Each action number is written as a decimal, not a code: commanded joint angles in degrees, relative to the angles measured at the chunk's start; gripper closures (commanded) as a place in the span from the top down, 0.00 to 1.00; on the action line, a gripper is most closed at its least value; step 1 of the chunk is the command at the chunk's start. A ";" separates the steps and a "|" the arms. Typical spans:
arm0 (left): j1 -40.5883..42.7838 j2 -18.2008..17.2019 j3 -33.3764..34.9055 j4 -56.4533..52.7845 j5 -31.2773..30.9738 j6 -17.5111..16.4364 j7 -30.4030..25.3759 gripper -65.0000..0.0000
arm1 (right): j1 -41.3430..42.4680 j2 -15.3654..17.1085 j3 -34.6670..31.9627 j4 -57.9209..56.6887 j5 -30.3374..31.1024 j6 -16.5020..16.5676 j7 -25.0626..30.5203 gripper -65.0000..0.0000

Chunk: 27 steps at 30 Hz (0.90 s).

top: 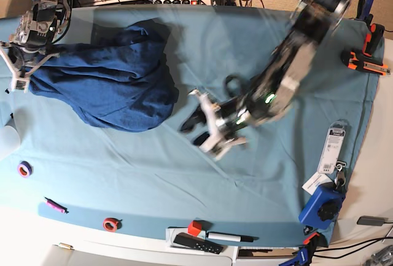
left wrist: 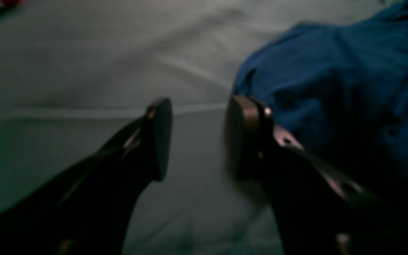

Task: Layout the t-shirt on the table in an organized manner, then fold the t-shirt properly
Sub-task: 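Grasp the shirt edge with the left gripper beside the right gripper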

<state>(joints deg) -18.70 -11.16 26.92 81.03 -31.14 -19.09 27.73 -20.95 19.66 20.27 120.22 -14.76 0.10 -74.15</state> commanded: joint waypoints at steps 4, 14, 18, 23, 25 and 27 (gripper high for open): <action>-10.47 7.19 0.44 -11.80 -6.47 -5.75 5.14 0.39 | -1.53 -0.37 0.46 1.01 0.17 1.16 -0.24 0.00; -26.21 20.16 1.79 -40.26 -10.56 -13.14 7.72 0.39 | -5.18 -4.11 0.37 1.07 0.20 1.22 -1.14 0.00; -28.39 20.16 7.06 -46.10 -5.33 -10.23 -0.55 0.39 | -5.68 -4.59 0.39 1.07 0.39 1.60 -1.27 0.00; -26.36 20.16 12.31 -46.47 -3.63 -9.05 -4.68 0.39 | -5.73 -4.59 0.39 1.07 0.39 1.62 -0.81 0.00; -24.90 20.16 12.76 -46.47 -3.61 -9.09 -4.70 0.39 | -5.73 -4.59 0.39 1.07 0.39 1.62 -0.83 0.00; -23.45 20.16 12.76 -46.47 -4.44 -9.46 -4.70 0.39 | -5.73 -4.59 0.39 1.07 0.39 1.62 -0.81 0.00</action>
<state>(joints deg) -40.16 7.57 39.79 33.71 -34.41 -28.05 23.83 -26.68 14.28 20.25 120.33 -13.41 1.76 -75.64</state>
